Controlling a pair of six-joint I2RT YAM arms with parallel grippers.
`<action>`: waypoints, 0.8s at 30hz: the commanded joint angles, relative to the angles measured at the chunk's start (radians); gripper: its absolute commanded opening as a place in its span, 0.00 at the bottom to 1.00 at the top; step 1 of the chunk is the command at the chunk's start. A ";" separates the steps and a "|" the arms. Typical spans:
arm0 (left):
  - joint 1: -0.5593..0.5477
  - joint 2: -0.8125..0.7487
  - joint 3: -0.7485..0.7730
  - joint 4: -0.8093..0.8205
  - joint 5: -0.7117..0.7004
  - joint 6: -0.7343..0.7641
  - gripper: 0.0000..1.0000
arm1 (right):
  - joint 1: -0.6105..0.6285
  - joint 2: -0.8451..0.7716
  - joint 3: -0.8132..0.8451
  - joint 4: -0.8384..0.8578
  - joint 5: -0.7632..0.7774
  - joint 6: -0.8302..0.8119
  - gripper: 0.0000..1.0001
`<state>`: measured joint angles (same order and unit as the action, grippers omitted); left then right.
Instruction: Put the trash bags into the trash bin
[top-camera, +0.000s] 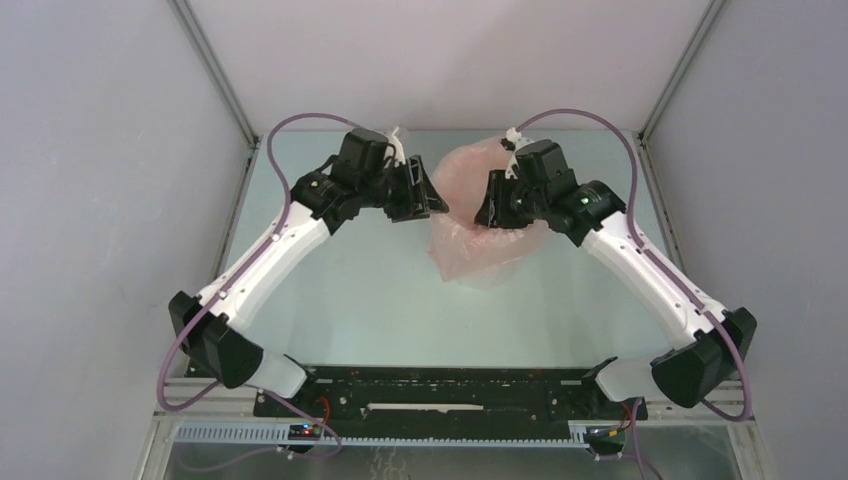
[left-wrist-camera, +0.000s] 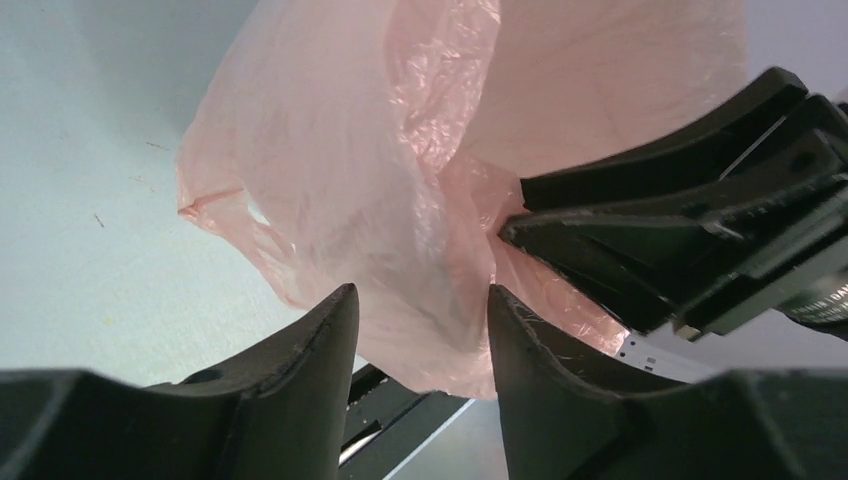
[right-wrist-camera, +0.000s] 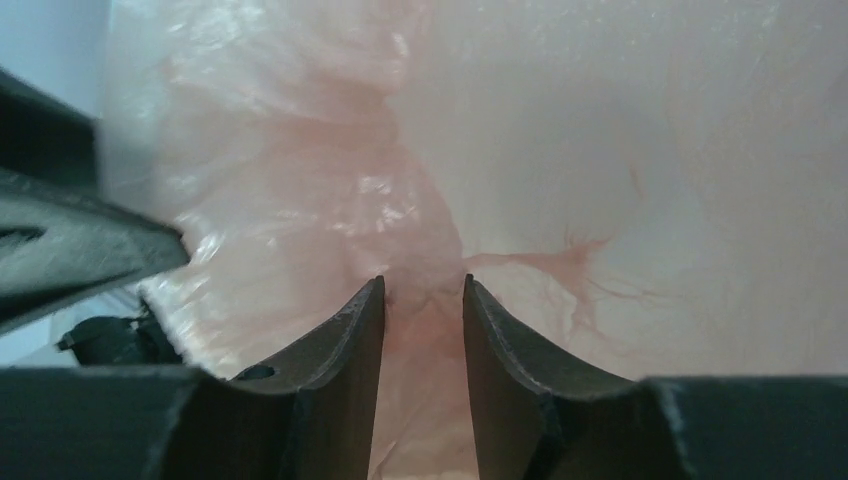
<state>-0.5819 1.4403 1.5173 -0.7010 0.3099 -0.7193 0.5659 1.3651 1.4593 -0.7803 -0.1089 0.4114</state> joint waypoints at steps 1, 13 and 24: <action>-0.007 0.040 0.039 0.038 0.045 -0.010 0.53 | 0.002 0.069 -0.021 0.102 0.088 -0.014 0.41; -0.012 0.021 0.090 -0.007 0.011 0.033 0.65 | 0.000 0.076 0.071 0.007 0.078 -0.016 0.53; 0.027 -0.098 0.101 -0.044 -0.021 0.073 0.83 | -0.044 0.027 0.196 -0.116 0.044 -0.054 0.76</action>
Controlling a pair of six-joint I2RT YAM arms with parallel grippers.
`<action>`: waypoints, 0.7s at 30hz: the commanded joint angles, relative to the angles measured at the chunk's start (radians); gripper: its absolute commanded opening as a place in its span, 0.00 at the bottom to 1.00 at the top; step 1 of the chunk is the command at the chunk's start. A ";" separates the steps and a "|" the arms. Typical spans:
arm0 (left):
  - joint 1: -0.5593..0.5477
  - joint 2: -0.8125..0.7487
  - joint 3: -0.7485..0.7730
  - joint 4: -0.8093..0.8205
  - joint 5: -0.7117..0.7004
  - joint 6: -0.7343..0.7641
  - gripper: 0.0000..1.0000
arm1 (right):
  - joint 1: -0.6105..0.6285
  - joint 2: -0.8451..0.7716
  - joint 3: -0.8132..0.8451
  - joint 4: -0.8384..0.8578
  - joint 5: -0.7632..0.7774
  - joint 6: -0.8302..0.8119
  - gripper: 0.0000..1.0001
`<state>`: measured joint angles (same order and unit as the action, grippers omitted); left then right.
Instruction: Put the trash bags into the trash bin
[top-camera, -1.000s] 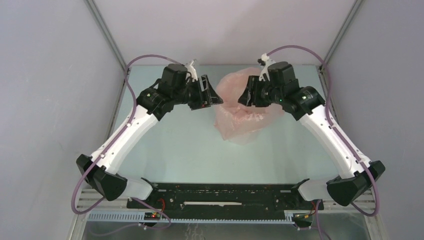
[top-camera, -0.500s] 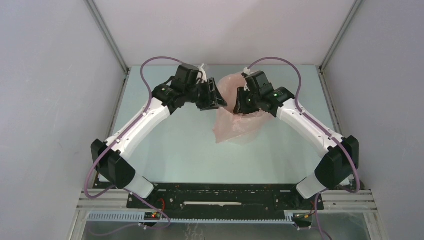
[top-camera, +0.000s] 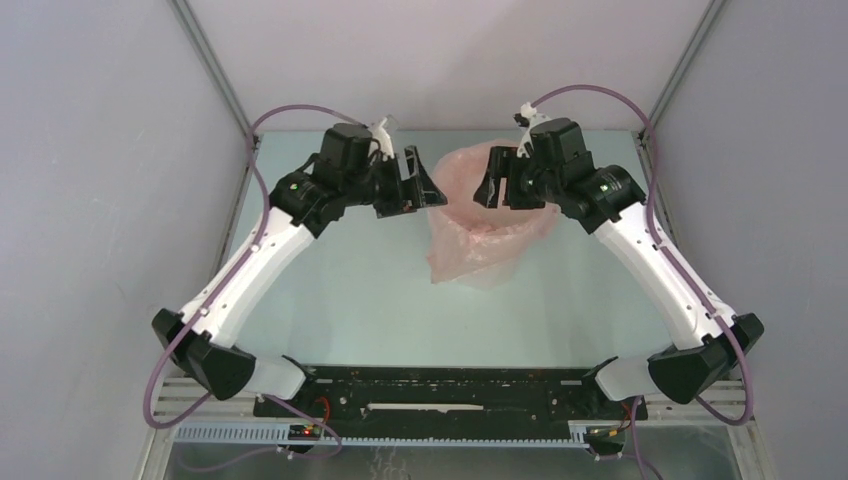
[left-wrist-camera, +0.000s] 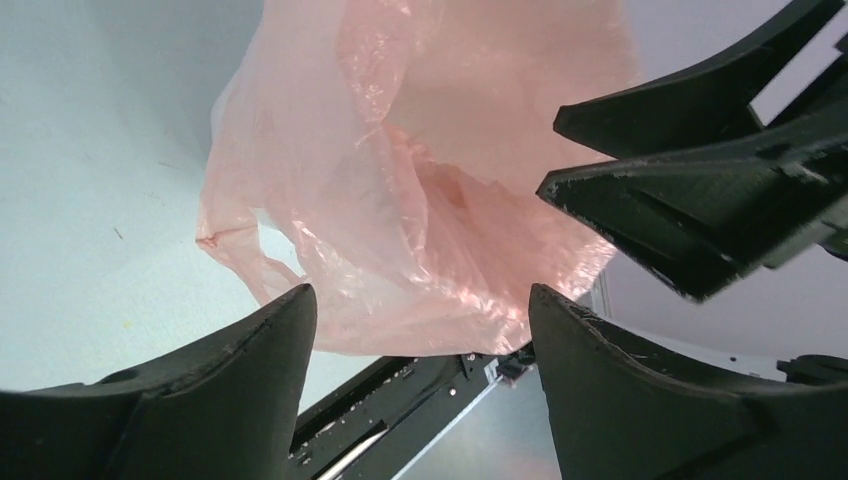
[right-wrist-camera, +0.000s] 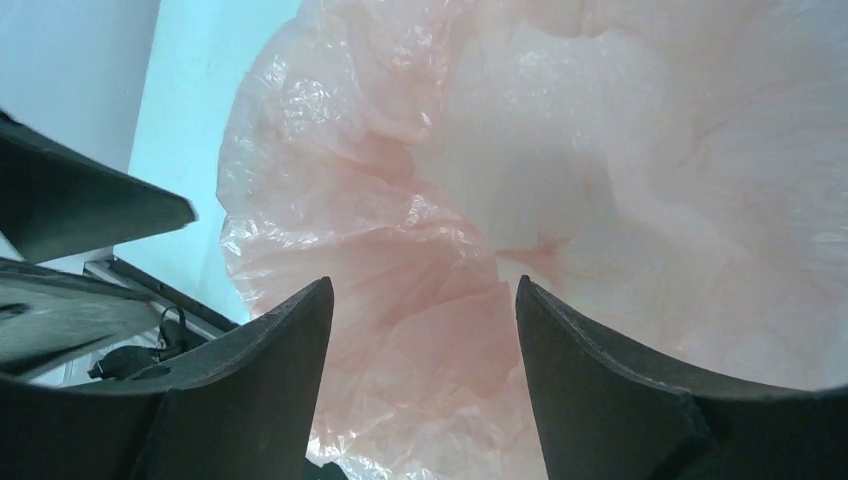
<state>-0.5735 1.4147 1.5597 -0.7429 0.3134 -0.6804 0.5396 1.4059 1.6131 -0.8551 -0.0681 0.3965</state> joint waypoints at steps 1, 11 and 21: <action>0.018 -0.075 0.052 -0.003 -0.025 0.035 0.83 | -0.024 -0.012 0.046 -0.043 0.020 -0.049 0.77; 0.016 0.089 0.167 -0.047 -0.112 0.076 0.78 | -0.071 0.056 -0.003 0.023 0.155 -0.117 0.70; -0.059 0.323 0.370 -0.165 -0.310 0.192 0.50 | -0.044 0.044 -0.115 0.090 0.160 -0.067 0.61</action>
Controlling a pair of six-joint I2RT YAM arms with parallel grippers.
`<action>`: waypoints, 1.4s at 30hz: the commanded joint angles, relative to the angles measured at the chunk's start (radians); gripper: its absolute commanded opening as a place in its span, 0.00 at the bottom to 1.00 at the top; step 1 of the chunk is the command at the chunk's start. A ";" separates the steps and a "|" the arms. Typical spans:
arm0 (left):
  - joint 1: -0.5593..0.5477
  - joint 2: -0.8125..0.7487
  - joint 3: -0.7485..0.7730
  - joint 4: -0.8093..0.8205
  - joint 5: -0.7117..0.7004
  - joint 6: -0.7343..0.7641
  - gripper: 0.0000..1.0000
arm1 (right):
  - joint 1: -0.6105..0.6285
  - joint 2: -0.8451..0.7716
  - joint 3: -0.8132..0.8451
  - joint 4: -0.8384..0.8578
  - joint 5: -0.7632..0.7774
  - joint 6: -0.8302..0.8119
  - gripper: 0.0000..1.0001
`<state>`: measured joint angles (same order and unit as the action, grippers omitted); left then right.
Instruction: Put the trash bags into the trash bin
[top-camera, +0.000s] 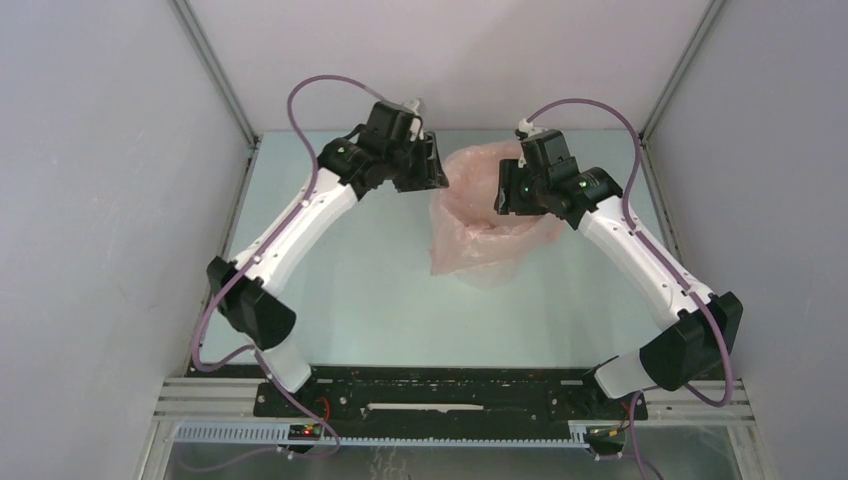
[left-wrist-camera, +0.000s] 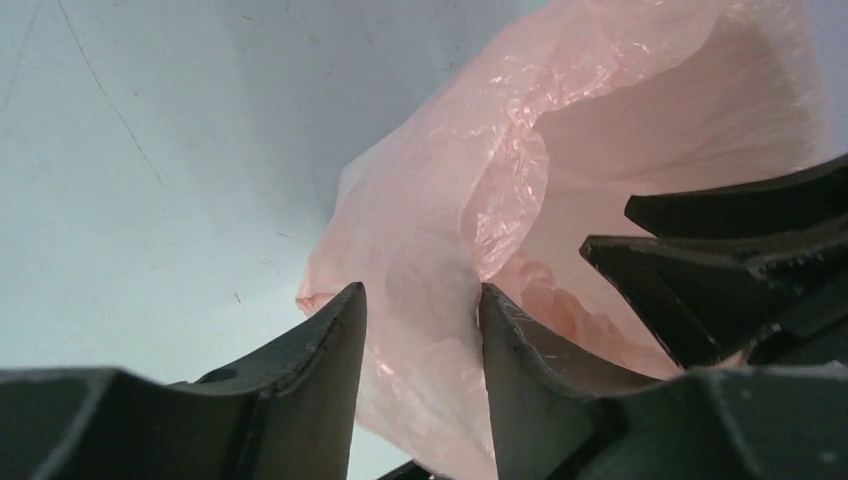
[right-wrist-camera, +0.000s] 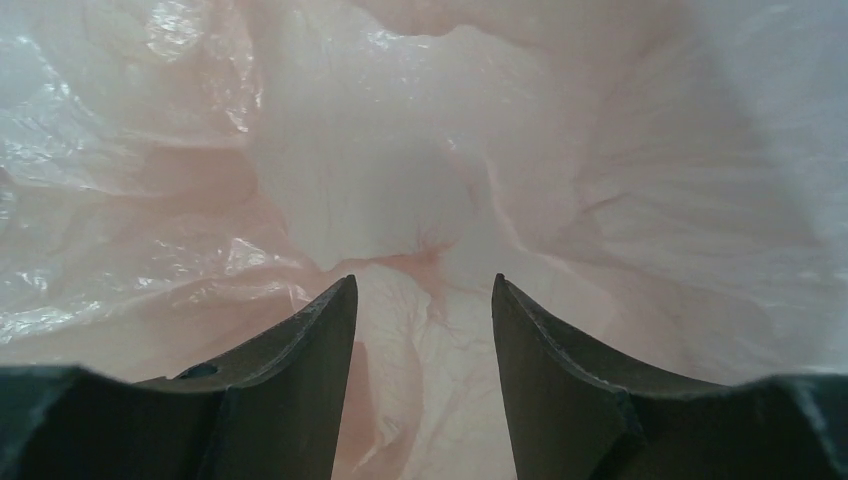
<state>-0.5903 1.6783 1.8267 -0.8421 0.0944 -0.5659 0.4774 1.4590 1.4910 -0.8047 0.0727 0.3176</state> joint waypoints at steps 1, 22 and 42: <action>-0.053 0.073 0.110 -0.066 -0.121 0.082 0.49 | 0.022 -0.011 0.008 0.040 0.021 0.012 0.61; -0.008 -0.087 0.230 -0.164 -0.005 0.049 0.85 | 0.017 -0.044 0.305 -0.171 -0.062 -0.040 0.78; 0.024 -0.614 0.198 0.056 -0.367 0.220 1.00 | -0.066 -0.369 0.635 -0.435 -0.188 0.018 1.00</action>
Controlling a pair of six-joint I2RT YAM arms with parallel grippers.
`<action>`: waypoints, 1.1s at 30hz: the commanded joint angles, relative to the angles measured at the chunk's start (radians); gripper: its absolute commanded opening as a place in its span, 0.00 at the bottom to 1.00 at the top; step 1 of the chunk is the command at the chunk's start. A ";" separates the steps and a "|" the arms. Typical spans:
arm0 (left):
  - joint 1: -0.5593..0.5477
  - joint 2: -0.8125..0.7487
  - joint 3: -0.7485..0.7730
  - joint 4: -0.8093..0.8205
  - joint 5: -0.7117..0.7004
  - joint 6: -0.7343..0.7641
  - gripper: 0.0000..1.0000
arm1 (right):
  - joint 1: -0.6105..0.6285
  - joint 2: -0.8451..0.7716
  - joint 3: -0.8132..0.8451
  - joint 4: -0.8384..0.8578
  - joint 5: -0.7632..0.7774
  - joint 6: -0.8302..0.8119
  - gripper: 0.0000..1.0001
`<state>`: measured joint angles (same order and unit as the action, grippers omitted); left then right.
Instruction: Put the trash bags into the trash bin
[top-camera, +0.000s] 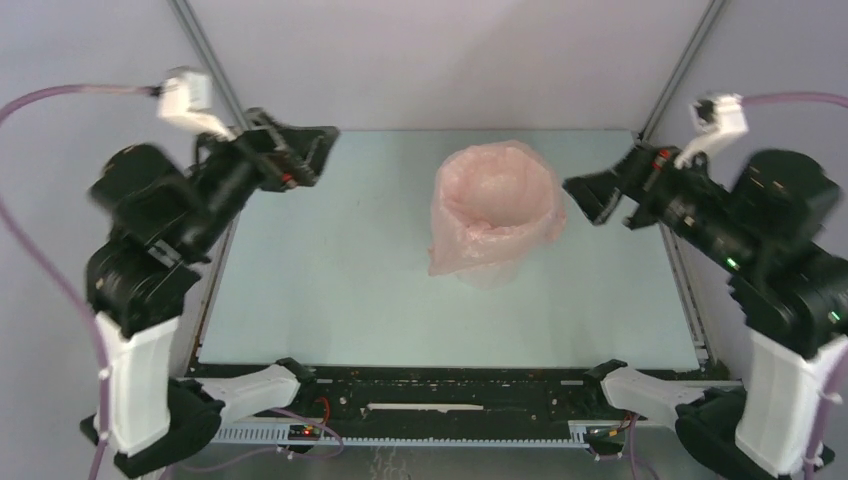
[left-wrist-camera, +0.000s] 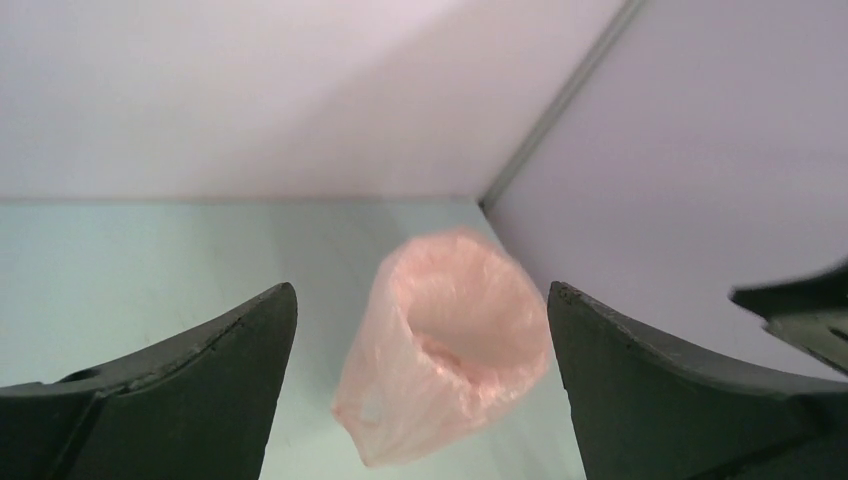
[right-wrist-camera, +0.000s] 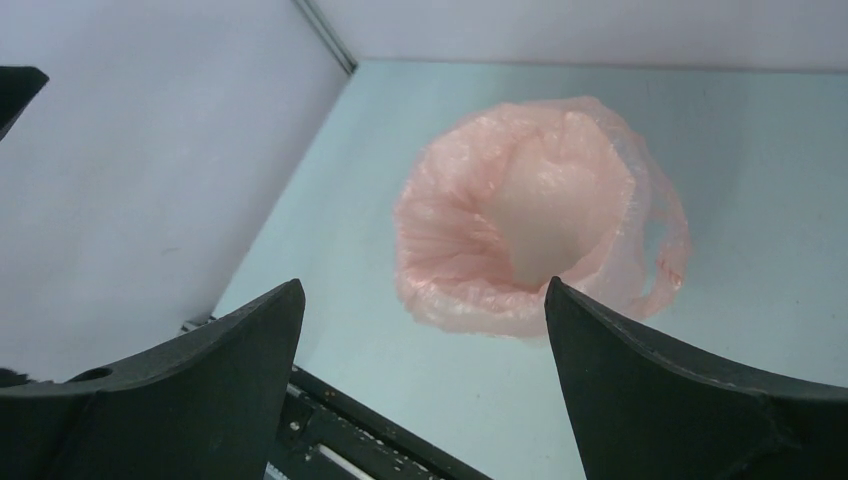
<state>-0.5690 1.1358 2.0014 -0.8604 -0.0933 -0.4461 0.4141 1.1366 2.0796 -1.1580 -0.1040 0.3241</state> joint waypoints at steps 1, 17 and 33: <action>0.003 -0.092 0.020 0.085 -0.217 0.112 1.00 | -0.003 -0.058 0.057 -0.097 -0.001 0.016 1.00; 0.003 -0.184 0.029 0.040 -0.332 0.159 1.00 | -0.003 -0.073 0.158 -0.142 0.067 0.068 1.00; 0.003 -0.194 -0.008 -0.007 -0.324 0.125 1.00 | -0.002 -0.069 0.075 -0.117 0.093 0.088 1.00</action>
<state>-0.5690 0.9447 2.0087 -0.8581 -0.4091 -0.3145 0.4137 1.0622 2.1620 -1.2984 -0.0265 0.3943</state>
